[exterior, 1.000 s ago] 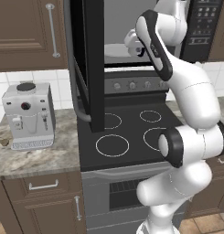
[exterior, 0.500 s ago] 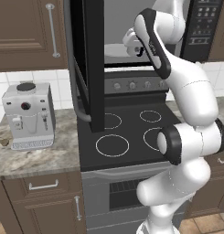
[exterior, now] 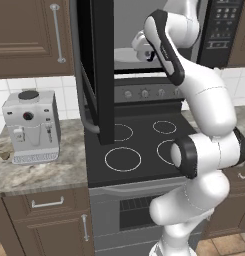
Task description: Pick the mug from the counter and place it inside the microwave. Then close the microwave.
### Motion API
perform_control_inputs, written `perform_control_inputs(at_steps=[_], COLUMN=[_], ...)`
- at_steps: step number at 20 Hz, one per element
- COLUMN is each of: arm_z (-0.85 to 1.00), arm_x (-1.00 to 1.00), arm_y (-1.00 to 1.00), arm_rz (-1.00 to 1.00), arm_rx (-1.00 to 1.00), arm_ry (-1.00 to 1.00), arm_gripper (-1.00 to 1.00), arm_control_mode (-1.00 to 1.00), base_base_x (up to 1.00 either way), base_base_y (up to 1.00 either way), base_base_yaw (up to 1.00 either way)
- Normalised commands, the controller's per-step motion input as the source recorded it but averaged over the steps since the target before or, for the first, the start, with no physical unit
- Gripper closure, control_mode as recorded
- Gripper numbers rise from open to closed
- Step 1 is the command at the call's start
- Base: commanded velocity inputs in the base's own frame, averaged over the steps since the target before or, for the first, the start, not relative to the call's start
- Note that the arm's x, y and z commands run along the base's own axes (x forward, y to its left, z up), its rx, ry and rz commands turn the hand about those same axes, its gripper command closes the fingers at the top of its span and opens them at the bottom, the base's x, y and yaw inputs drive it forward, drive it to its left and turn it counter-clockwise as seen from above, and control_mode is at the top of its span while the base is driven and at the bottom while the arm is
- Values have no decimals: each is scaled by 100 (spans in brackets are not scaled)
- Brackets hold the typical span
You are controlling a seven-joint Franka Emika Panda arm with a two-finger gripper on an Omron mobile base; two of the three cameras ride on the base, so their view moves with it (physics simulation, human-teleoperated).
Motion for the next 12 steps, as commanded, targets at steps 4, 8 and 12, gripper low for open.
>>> perform_control_inputs(at_steps=[4,8,12], arm_z=[0,0,0], arm_x=[15,19,21], arm_y=[3,0,0], arm_rz=[0,0,0], arm_rx=[0,0,0], arm_ry=[0,0,0], arm_gripper=[100,100,100], arm_control_mode=[-100,-100,-100], base_base_x=[0,0,0], base_base_y=[0,0,0], base_base_yaw=[0,0,0])
